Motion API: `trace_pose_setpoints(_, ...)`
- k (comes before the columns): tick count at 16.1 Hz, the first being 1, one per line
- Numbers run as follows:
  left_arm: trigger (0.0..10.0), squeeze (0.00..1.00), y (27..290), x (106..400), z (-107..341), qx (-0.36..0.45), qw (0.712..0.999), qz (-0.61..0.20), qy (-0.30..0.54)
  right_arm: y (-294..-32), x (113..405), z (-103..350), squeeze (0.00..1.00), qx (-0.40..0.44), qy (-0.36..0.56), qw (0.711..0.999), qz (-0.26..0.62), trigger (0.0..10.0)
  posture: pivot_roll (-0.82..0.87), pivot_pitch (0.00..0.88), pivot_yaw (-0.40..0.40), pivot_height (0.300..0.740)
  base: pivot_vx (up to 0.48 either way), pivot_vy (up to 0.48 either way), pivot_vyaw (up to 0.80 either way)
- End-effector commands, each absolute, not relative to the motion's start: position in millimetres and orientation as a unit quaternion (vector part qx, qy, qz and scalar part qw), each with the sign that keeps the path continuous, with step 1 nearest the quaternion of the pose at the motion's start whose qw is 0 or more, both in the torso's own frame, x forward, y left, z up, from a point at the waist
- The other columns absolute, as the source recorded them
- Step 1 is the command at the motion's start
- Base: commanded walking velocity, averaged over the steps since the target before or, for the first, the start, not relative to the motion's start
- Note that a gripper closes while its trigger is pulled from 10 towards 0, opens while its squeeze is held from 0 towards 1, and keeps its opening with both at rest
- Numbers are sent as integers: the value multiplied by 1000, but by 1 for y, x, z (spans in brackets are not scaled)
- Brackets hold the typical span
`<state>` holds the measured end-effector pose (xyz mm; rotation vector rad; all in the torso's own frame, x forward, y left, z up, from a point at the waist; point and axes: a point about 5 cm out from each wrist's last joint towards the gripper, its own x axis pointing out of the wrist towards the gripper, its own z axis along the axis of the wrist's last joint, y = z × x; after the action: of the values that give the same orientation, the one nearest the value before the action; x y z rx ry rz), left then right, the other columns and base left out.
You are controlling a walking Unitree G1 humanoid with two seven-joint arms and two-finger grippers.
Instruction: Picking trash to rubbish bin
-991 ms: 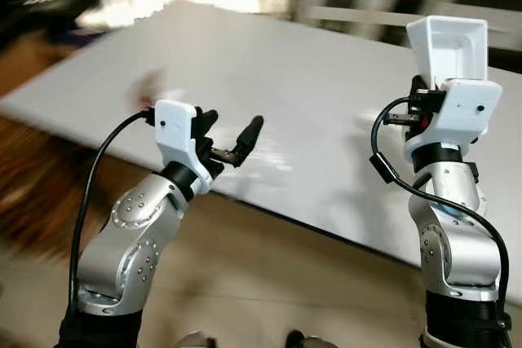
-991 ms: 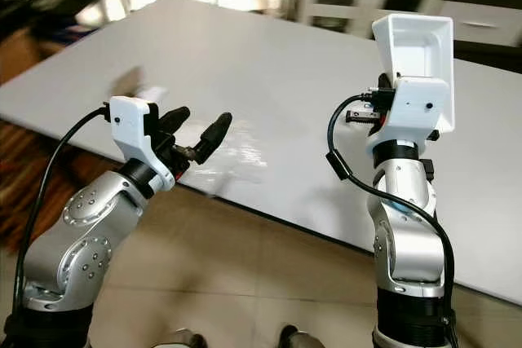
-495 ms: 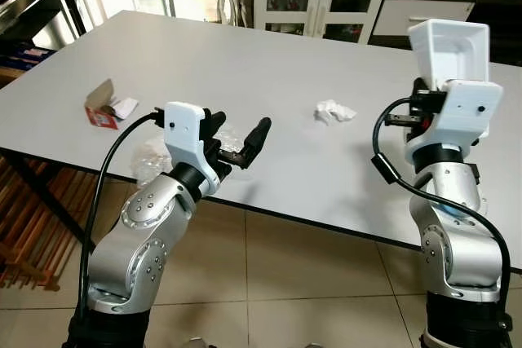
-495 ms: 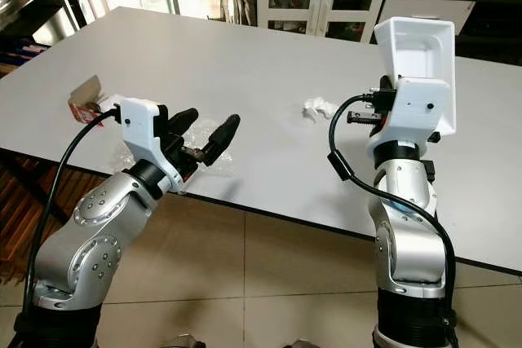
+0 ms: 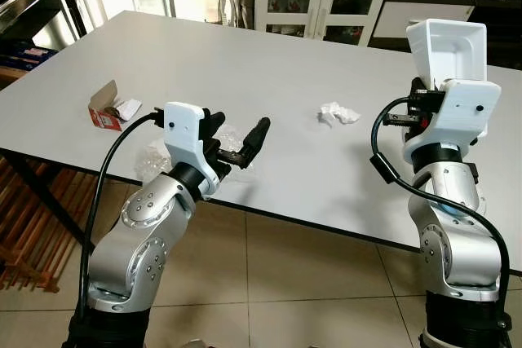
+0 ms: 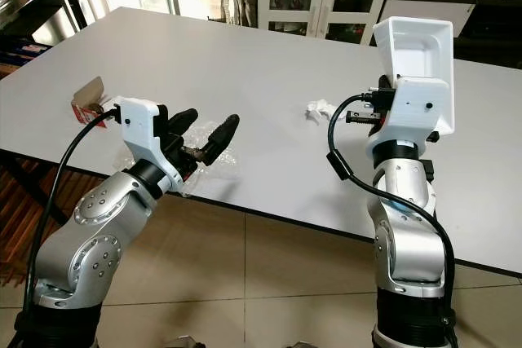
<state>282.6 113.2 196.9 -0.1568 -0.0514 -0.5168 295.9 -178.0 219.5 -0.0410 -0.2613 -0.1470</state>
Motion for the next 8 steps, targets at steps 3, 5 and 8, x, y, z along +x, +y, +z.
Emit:
trace_pose_setpoints(3, 10000, 0, 113, 284, 197, -67, 965, -254, -26, -177, 297, 224, 0, -10, -135, 988, -75, 10000, 31, 66, -19, 740, -319, 0, 0)
trace_pose_setpoints(5, 10000, 0, 112, 284, 197, -65, 964, -255, -26, -177, 297, 225, 0, -11, -136, 988, -74, 10000, 31, 66, -19, 740, -418, 0, 0)
trace_pose_setpoints(8, 10000, 0, 113, 285, 198, -65, 965, -255, -27, -178, 297, 226, 0, -11, -137, 988, -76, 10000, 31, 66, -19, 740, -420, 0, 0)
